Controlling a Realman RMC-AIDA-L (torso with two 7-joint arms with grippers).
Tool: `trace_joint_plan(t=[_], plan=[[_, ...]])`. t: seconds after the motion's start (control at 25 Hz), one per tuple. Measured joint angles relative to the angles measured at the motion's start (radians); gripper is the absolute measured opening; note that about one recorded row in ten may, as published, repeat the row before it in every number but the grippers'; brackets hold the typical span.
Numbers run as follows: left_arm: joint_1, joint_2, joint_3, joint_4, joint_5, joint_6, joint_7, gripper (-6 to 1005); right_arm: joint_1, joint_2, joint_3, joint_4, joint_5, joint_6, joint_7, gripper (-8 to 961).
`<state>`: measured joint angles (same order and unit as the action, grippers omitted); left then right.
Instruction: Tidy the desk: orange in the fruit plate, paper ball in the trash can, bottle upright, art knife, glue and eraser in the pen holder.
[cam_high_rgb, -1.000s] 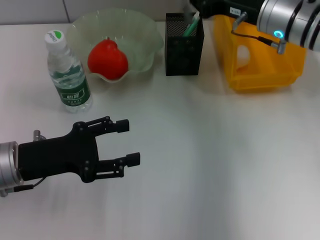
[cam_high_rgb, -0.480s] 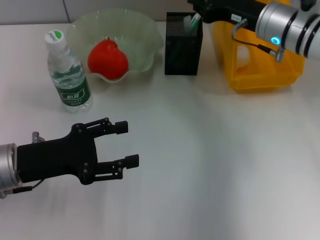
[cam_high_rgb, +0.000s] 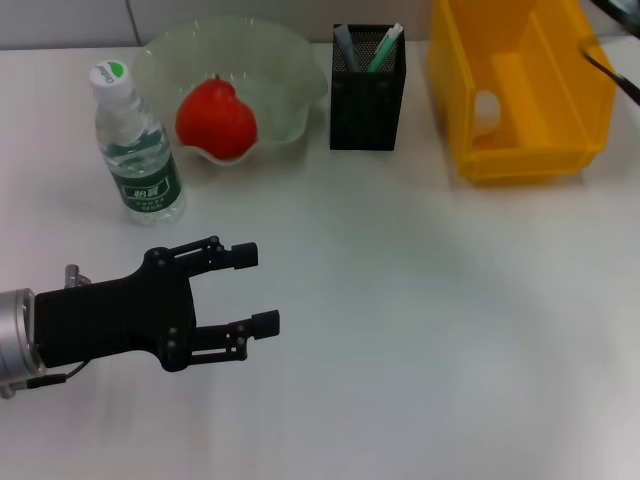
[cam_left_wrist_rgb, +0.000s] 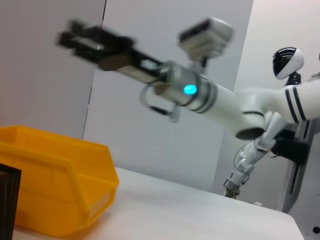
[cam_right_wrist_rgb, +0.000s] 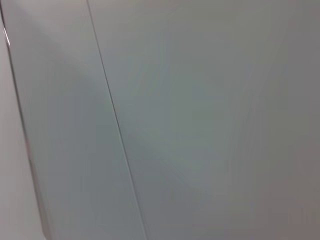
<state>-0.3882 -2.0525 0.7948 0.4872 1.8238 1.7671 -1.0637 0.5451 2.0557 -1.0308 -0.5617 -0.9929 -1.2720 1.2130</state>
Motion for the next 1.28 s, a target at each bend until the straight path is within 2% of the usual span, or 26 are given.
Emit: trace_joint_plan(t=[0.04,0.08,0.2,0.24,0.28,0.4,0.56,1.08,1.28], plan=[[-0.004,0.000,0.000,-0.003,0.000,0.000,-0.001,811,-0.045,-0.034,0.012,0.019,-0.041,-0.172,0.023,566],[-0.004,0.000,0.000,-0.003,0.000,0.000,-0.001,811,-0.045,-0.034,0.012,0.019,-0.041,-0.172,0.023,609],[-0.013,0.000,0.000,-0.005,0.000,0.001,-0.012,811,-0.070,-0.076,0.019,0.065,-0.200,-0.346,0.025,738],[-0.019,0.000,0.000,-0.005,0.000,-0.001,-0.025,811,-0.074,-0.086,0.038,0.097,-0.308,-0.405,0.009,781],[-0.023,0.000,0.000,-0.005,0.001,-0.004,-0.034,811,-0.074,-0.086,0.038,0.097,-0.308,-0.405,0.009,784],[-0.034,0.004,0.001,-0.005,0.006,-0.015,-0.068,811,-0.089,-0.084,0.055,0.111,-0.478,-0.428,-0.038,793],[-0.043,0.019,0.003,-0.006,0.008,-0.023,-0.110,811,-0.093,-0.081,0.055,0.133,-0.546,-0.416,-0.071,805],[-0.078,0.017,0.012,0.008,0.081,-0.033,-0.127,811,-0.082,-0.072,0.044,0.160,-0.623,-0.390,-0.128,817],[-0.084,0.023,0.012,0.016,0.088,-0.032,-0.125,811,-0.073,-0.073,0.044,0.160,-0.624,-0.378,-0.129,817]])
